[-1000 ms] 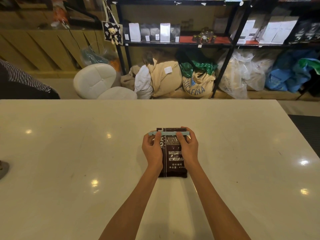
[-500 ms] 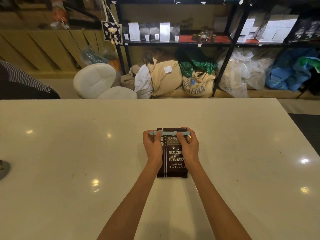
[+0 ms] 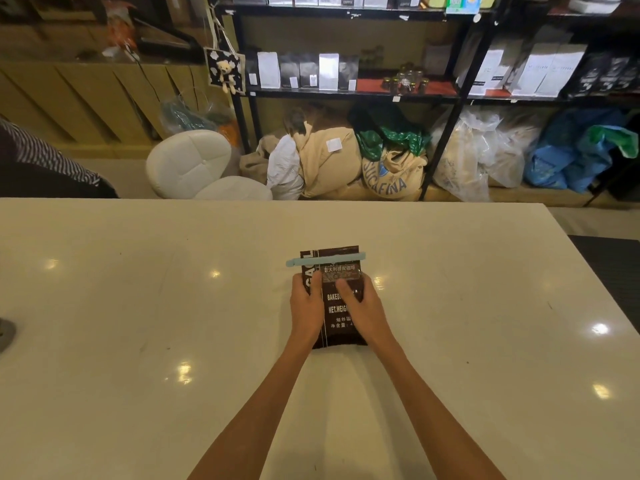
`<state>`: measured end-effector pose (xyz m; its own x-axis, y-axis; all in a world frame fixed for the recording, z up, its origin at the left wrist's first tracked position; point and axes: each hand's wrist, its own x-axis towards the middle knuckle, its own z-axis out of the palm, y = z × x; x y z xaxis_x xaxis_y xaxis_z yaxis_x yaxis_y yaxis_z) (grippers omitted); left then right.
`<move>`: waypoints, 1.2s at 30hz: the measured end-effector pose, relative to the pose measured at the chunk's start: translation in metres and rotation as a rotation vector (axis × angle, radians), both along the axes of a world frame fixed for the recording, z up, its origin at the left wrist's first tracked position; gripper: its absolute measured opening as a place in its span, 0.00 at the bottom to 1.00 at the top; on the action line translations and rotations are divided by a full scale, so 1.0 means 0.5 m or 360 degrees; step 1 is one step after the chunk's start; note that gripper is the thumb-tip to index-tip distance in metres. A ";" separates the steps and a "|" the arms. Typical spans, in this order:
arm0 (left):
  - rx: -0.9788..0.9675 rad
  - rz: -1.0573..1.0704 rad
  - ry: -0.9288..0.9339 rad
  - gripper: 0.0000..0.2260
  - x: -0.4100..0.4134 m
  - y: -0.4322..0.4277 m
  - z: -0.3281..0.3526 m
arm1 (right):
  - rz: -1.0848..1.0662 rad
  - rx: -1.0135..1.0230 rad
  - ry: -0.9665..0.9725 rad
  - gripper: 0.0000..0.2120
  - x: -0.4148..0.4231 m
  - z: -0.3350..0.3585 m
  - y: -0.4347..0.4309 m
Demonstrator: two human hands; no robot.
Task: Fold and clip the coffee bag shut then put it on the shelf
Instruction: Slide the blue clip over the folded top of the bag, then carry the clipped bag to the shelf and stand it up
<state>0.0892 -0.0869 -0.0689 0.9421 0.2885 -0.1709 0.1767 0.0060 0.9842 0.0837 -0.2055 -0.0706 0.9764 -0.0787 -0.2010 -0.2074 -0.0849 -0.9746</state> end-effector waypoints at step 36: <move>0.0168 -0.0936 -0.0379 0.15 -0.149 -0.555 0.154 | -0.0882 -0.0056 -0.0070 0.23 -0.261 0.176 -0.547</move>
<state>0.0147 -0.3642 0.0080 0.9566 -0.2843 0.0634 -0.1023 -0.1242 0.9870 -0.0467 -0.4791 0.0172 0.7946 -0.5886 -0.1488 -0.1893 -0.0074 -0.9819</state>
